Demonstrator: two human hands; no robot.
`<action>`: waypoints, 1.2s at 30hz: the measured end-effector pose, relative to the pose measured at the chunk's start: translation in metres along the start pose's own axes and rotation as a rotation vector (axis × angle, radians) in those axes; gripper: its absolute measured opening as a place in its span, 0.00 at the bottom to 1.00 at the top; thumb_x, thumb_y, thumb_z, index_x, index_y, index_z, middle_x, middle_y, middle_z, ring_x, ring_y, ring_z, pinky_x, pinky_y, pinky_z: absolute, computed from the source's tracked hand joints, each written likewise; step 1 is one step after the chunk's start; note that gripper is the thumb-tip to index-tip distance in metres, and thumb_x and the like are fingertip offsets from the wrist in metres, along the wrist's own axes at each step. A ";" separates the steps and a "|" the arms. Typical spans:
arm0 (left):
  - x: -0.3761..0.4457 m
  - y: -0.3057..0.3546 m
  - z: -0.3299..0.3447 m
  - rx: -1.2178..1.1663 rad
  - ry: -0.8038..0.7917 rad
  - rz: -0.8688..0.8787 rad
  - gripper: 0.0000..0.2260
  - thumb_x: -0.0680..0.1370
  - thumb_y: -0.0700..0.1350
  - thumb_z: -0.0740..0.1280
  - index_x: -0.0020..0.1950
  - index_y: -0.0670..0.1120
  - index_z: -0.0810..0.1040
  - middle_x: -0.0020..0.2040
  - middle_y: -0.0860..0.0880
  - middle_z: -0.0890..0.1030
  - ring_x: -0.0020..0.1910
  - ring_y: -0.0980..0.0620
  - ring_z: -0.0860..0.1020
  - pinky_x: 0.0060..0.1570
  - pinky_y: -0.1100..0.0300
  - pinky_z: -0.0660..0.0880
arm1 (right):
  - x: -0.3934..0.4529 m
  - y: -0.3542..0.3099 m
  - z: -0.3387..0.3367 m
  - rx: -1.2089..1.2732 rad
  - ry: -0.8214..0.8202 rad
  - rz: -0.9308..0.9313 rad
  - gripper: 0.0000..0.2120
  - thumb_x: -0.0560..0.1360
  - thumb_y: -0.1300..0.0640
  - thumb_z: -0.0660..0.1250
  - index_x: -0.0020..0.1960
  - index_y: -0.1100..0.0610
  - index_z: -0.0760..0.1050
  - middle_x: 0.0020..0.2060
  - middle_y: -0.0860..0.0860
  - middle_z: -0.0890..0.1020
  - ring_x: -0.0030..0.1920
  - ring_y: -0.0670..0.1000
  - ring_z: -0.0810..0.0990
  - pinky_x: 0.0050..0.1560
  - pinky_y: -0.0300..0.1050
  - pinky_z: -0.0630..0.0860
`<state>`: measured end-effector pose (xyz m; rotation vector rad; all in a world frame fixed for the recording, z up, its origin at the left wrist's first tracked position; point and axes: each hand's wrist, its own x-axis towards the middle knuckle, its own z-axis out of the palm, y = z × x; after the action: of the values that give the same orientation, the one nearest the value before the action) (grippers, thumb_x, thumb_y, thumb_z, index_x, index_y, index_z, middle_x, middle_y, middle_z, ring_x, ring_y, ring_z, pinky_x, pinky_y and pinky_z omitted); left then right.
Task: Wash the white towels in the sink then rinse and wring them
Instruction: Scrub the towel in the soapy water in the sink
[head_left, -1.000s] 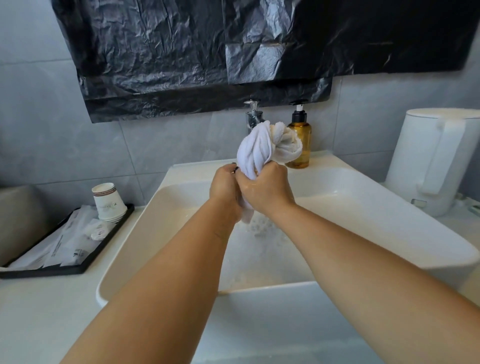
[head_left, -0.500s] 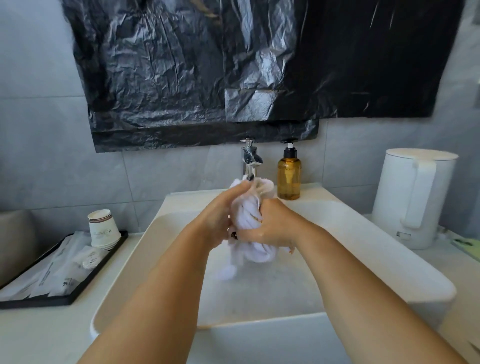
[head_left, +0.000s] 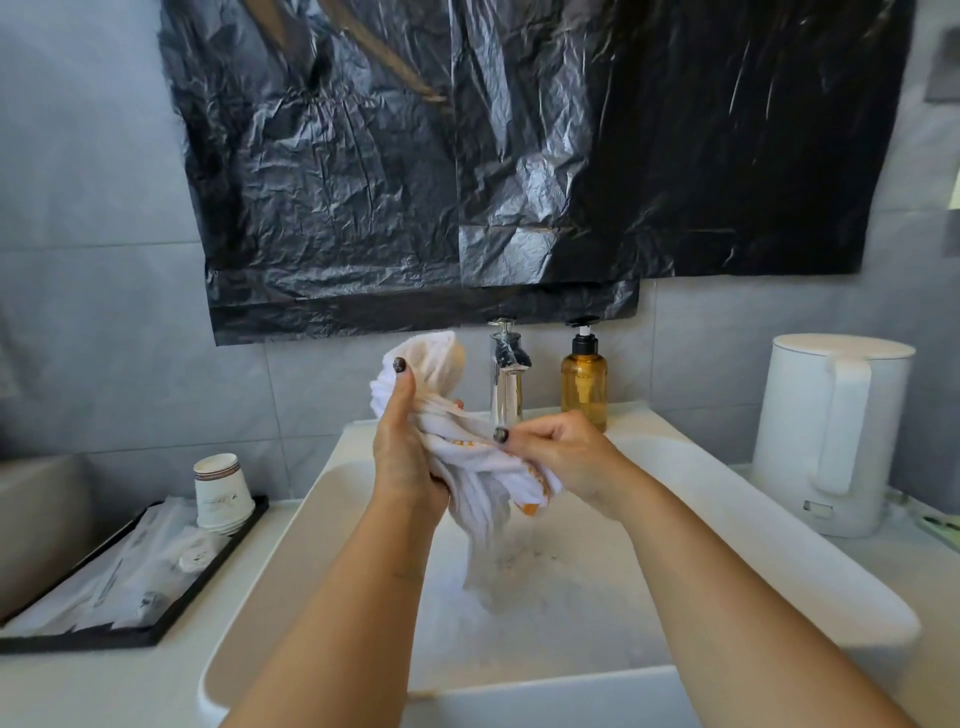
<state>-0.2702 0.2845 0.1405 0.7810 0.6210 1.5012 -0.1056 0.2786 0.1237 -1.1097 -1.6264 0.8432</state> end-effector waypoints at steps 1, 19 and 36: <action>0.000 0.001 0.000 0.020 -0.029 0.029 0.31 0.67 0.65 0.74 0.58 0.42 0.80 0.50 0.39 0.83 0.52 0.39 0.83 0.56 0.44 0.79 | 0.001 0.000 -0.001 -0.003 0.116 -0.030 0.14 0.78 0.52 0.67 0.38 0.60 0.77 0.30 0.54 0.70 0.33 0.50 0.69 0.33 0.42 0.65; -0.041 0.031 -0.033 2.296 -0.178 0.026 0.28 0.77 0.68 0.59 0.64 0.48 0.74 0.59 0.45 0.77 0.56 0.47 0.77 0.48 0.58 0.68 | 0.008 0.001 0.025 -0.336 0.690 -0.648 0.16 0.81 0.51 0.60 0.39 0.59 0.75 0.31 0.48 0.75 0.32 0.45 0.70 0.31 0.38 0.66; 0.032 0.007 -0.001 0.664 -0.102 0.381 0.20 0.83 0.56 0.58 0.35 0.47 0.68 0.28 0.53 0.69 0.27 0.54 0.66 0.29 0.60 0.62 | 0.048 -0.039 0.001 -0.345 0.868 -0.462 0.24 0.79 0.48 0.61 0.28 0.50 0.55 0.20 0.48 0.63 0.26 0.48 0.61 0.32 0.47 0.57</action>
<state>-0.2749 0.3159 0.1485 1.5448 0.9488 1.5896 -0.1234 0.3098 0.1744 -1.0482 -1.1985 -0.2333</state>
